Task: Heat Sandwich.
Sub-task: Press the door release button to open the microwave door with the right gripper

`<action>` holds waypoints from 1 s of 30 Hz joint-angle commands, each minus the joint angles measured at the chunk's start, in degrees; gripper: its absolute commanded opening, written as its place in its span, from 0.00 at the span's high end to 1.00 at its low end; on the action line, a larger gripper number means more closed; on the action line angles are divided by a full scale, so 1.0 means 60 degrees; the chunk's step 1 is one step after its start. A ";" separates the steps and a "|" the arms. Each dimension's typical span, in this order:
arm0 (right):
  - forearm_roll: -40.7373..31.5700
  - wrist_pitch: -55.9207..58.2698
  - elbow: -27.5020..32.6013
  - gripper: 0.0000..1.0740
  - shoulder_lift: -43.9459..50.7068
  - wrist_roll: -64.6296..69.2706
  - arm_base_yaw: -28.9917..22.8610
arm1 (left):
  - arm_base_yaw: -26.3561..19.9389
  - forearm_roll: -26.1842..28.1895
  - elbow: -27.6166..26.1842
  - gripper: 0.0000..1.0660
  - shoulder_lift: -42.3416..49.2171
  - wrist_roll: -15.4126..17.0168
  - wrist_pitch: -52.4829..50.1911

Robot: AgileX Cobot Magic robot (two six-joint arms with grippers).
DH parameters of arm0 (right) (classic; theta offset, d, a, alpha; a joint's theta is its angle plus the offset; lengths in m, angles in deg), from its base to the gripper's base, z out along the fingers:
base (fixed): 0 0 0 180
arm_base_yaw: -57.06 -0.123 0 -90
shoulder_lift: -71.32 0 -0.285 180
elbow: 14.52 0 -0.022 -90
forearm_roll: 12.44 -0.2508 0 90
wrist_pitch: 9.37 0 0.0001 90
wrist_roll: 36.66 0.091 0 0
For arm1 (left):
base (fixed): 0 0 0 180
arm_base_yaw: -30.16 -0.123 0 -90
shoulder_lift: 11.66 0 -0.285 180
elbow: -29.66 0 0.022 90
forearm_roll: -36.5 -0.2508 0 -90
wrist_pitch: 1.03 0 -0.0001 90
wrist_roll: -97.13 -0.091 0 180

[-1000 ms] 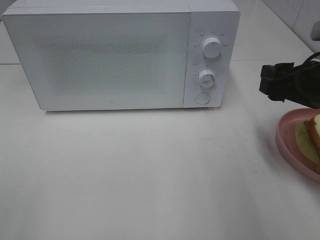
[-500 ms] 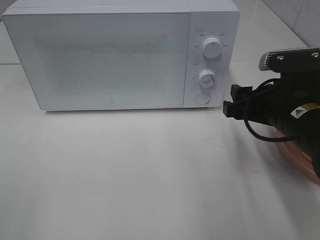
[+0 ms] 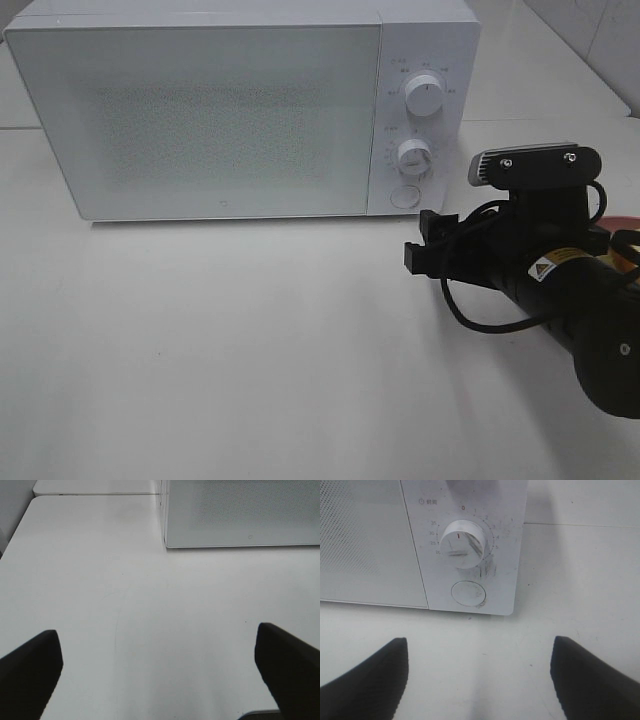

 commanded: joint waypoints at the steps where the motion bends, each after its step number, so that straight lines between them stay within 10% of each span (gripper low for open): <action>1: 0.0038 -0.0191 -0.0076 0.29 -0.0019 0.0392 -0.0048 | -0.0019 0.0019 0.0029 0.03 0.0239 0.0010 -0.0134; 20: 0.0067 -0.0201 -0.0076 0.34 -0.0019 1.0514 -0.0048 | -0.0019 0.0019 0.0029 0.03 0.0239 0.0010 -0.0134; 30: 0.0067 -0.0201 -0.0076 0.79 -0.0019 1.3407 -0.0038 | -0.0019 0.0019 0.0029 0.03 0.0239 0.0010 -0.0134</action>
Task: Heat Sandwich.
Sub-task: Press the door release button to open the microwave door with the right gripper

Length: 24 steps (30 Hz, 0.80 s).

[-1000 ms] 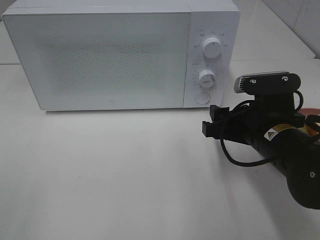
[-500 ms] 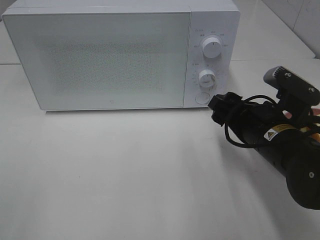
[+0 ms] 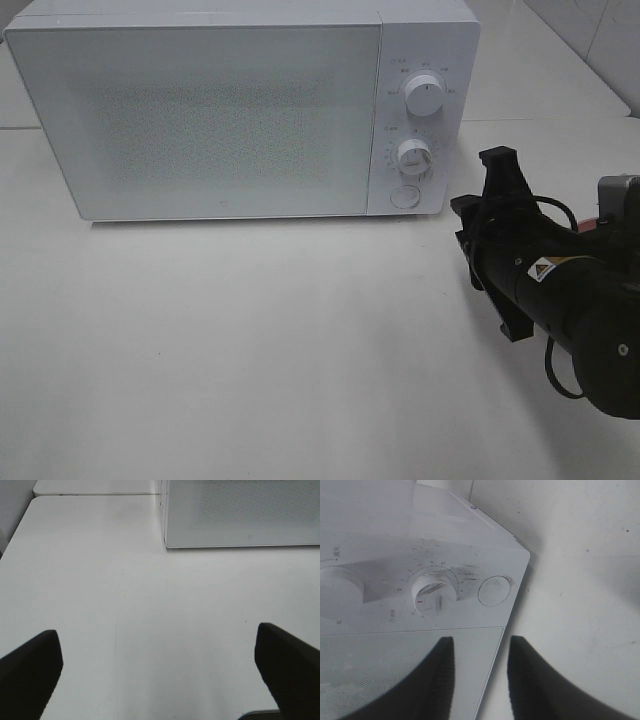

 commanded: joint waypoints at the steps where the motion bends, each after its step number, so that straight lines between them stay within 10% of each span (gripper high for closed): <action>1: 0.0067 -0.0143 -0.0076 0.90 0.0038 0.0487 -0.0038 | -0.0019 0.0019 0.0029 0.03 0.0239 0.0010 -0.0134; 24: -0.0181 0.0019 -0.0544 0.98 -0.0735 0.1251 -0.0010 | -0.0019 0.0019 0.0029 0.03 0.0239 0.0010 -0.0134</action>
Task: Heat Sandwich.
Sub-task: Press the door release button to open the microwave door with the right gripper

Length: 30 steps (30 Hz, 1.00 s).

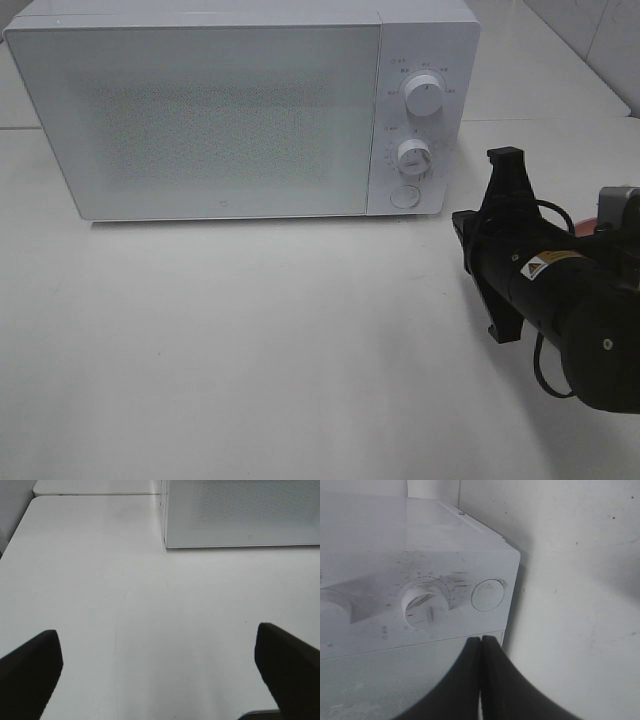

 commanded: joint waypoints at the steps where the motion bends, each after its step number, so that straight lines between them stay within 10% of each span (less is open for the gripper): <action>1: 0.0048 0.0010 -0.0248 0.98 -0.0277 0.0239 -0.0010 | -0.0019 0.0019 0.0029 0.03 0.0239 0.0010 -0.0134; 30: 0.1595 0.0936 -0.3199 1.00 -0.2855 0.1031 0.1442 | -0.0019 0.0019 0.0029 0.03 0.0239 0.0010 -0.0134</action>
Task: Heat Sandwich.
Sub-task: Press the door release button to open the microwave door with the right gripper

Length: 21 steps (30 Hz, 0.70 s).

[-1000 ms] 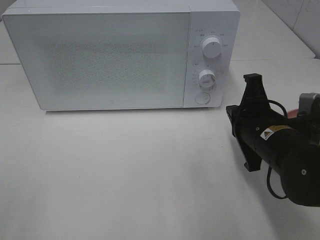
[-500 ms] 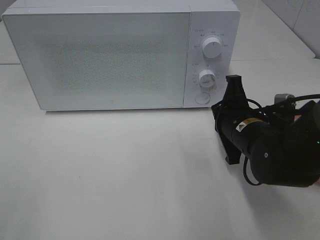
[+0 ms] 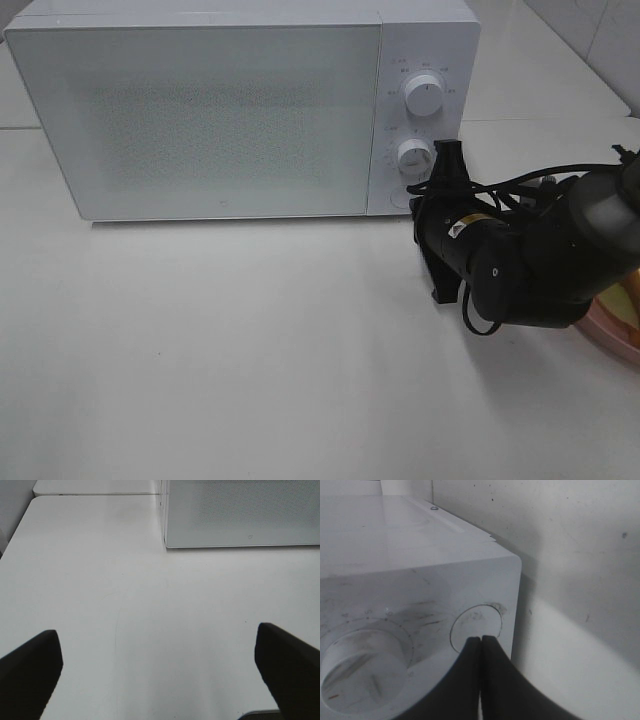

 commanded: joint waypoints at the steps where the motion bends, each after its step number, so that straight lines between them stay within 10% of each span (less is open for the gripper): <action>1: 0.0363 0.0067 -0.0315 1.00 -0.0229 0.0115 0.0134 | -0.0019 0.0019 0.0029 0.03 0.0239 0.0010 -0.0134; 21: 0.0325 0.0334 -0.1375 1.00 -0.0993 -0.0038 0.0363 | -0.0019 0.0019 0.0029 0.03 0.0239 0.0000 -0.0134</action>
